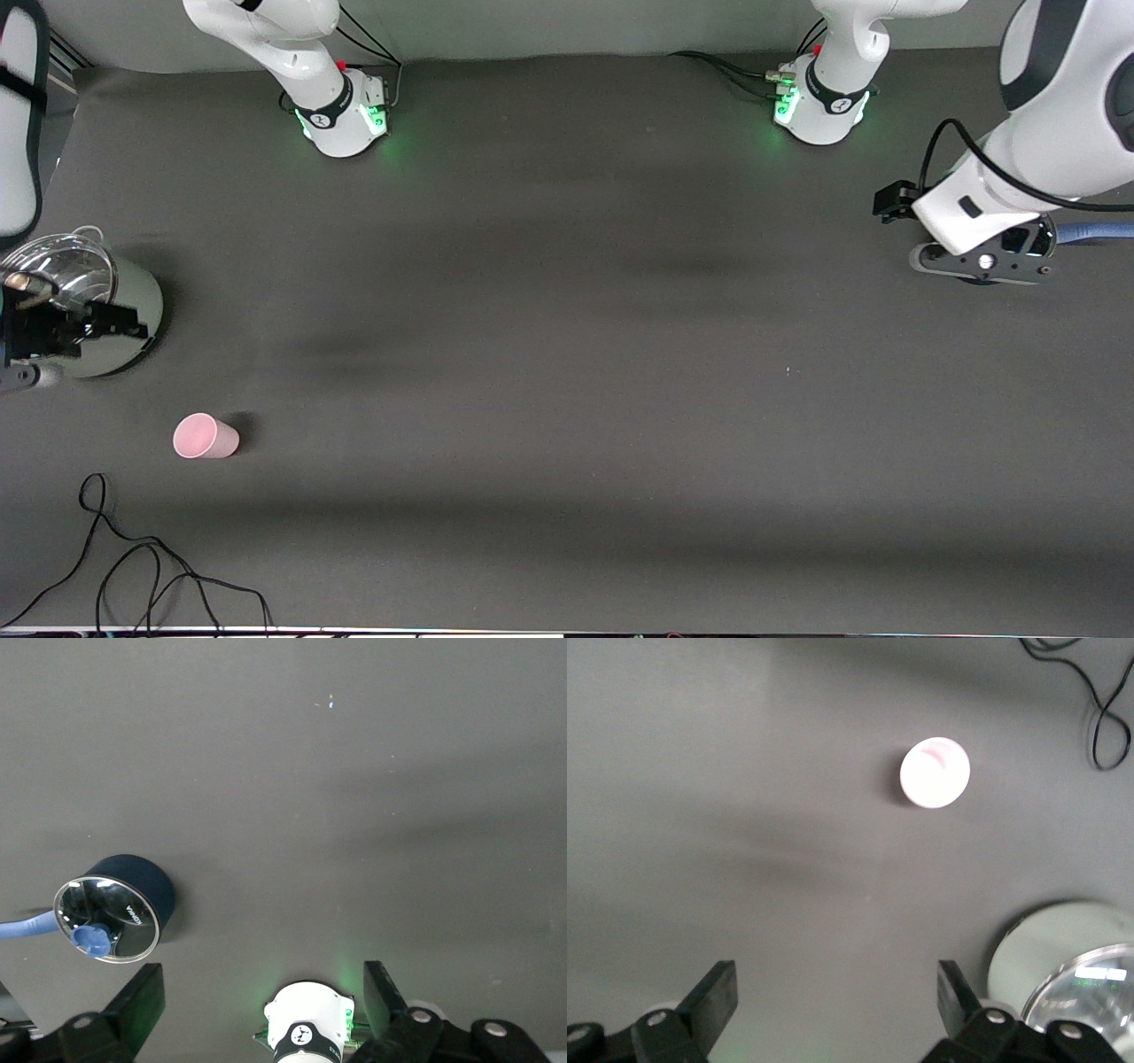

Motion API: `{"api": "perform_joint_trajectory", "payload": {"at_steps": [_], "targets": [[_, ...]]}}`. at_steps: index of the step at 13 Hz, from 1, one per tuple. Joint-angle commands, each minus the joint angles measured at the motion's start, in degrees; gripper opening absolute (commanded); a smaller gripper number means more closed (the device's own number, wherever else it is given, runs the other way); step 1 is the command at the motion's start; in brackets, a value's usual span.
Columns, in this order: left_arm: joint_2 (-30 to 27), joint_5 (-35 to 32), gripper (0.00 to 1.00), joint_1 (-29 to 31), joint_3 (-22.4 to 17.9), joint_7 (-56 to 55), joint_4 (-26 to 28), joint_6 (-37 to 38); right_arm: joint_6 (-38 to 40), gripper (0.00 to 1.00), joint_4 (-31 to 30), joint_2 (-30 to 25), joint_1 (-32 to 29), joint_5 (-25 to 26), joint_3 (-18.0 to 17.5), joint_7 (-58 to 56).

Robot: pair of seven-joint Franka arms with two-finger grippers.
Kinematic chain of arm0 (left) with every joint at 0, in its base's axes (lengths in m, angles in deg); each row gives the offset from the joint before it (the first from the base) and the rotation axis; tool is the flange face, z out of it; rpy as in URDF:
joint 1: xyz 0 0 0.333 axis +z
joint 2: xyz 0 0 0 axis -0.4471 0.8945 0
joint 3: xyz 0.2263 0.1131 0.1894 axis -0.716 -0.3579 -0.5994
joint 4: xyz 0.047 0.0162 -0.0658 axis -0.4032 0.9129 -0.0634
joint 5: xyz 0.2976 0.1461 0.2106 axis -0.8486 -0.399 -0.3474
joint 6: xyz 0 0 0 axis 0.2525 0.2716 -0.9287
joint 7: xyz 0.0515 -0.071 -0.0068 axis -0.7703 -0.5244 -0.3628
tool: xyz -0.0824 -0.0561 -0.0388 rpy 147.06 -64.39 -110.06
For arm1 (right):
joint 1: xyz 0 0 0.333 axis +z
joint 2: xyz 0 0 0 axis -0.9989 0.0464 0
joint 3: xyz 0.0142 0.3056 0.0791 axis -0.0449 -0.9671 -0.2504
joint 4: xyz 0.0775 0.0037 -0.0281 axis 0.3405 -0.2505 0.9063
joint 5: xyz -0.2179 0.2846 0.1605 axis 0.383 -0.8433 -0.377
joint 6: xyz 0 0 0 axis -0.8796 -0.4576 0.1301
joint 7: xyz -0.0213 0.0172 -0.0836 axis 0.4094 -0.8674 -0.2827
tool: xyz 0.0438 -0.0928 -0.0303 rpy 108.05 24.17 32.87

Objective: Transfer pink cup from left to right arm

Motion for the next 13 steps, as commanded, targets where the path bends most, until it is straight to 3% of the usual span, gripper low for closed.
{"api": "perform_joint_trajectory", "payload": {"at_steps": [1, 5, 10, 13], "targets": [[-2.2, -1.3, 1.00, 0.0, 0.8, -0.6, 1.7, -1.2, -0.6, 1.00, -11.8, -12.0, 3.4, 1.6, 0.4, 6.9], [-2.1, -2.5, 1.00, 1.6, 0.8, -0.5, 0.2, -2.3, 0.6, 1.00, -14.6, -17.4, 3.5, 1.6, 0.0, 8.0], [-7.5, -2.3, 0.97, 2.6, 1.0, -0.5, 6.6, -16.3, 1.4, 1.00, -9.4, -15.4, 3.3, 1.7, -0.2, 8.2], [-8.0, -1.6, 1.00, 4.9, 3.0, -0.7, 6.6, -16.6, 1.4, 1.00, -6.4, -13.4, 3.3, 1.7, -0.3, 16.7]]}}
